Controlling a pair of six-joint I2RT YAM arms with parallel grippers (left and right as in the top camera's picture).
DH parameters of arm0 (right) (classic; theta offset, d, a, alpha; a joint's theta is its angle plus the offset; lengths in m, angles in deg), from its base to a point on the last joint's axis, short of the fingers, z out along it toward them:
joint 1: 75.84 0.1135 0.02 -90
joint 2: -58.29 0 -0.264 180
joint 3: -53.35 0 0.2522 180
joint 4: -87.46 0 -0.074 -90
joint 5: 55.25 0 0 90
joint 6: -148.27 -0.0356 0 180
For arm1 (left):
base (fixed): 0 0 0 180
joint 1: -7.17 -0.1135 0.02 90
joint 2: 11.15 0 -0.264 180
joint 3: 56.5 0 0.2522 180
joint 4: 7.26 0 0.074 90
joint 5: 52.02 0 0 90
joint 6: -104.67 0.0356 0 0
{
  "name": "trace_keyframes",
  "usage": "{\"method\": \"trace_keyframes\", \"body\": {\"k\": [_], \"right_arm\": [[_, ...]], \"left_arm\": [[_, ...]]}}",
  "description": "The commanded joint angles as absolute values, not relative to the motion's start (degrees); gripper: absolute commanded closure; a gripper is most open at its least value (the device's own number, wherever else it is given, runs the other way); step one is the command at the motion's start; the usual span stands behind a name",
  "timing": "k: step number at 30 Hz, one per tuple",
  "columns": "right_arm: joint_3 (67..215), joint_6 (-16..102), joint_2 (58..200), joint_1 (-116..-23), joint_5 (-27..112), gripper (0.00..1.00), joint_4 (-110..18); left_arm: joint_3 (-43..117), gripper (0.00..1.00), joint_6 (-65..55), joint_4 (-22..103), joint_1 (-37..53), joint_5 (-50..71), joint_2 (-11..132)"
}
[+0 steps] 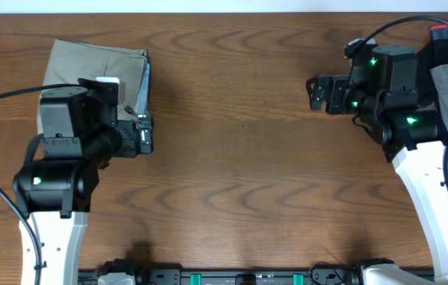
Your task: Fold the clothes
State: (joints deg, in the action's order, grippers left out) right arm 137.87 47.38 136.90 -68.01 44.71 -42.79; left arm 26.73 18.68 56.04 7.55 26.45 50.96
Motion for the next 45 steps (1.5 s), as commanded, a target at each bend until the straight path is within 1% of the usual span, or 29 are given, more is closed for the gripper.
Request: {"method": "trace_keyframes", "body": {"k": [1, 8, 19, 23, 25, 27, 32, 35, 40, 45], "right_arm": [[138.3, 48.0, 136.3, -68.3, 44.2, 0.01, -41.3], [138.3, 48.1, 136.4, -68.3, 44.2, 0.01, -36.9], [138.3, 48.1, 136.2, -68.4, 44.1, 0.01, -36.5], [137.8, 48.1, 133.9, -67.8, 44.0, 0.01, -35.6], [136.7, 49.0, 130.6, -67.6, 42.3, 0.01, -34.9], [134.1, 49.0, 126.5, -67.6, 41.1, 0.01, -37.3], [119.7, 49.2, 113.2, -68.6, 35.5, 0.01, -51.2], [108.8, 49.1, 105.0, -70.1, 35.2, 0.01, -57.0], [95.0, 49.1, 91.0, -70.3, 35.5, 0.01, -59.2], [87.9, 49.1, 78.1, -70.3, 36.5, 0.01, -59.2]], "left_arm": [[26.5, 0.02, 19.6, 56.2, 7.9, 29.9, 51.9], [26.4, 0.02, 19.4, 56.0, 7.9, 29.6, 53.2], [26.4, 0.02, 19.3, 56.0, 7.9, 29.6, 53.3], [26.4, 0.02, 19.4, 56.0, 7.9, 29.6, 53.3], [26.4, 0.02, 19.4, 56.0, 7.9, 29.6, 53.3], [26.4, 0.02, 19.4, 56.0, 7.9, 29.6, 53.3], [26.4, 0.02, 19.4, 56.0, 7.9, 29.6, 53.3], [26.4, 0.02, 19.4, 56.0, 7.9, 29.6, 53.3], [26.4, 0.02, 19.4, 56.0, 7.9, 29.6, 53.3], [26.4, 0.02, 19.4, 56.0, 7.9, 29.6, 53.3]]}}
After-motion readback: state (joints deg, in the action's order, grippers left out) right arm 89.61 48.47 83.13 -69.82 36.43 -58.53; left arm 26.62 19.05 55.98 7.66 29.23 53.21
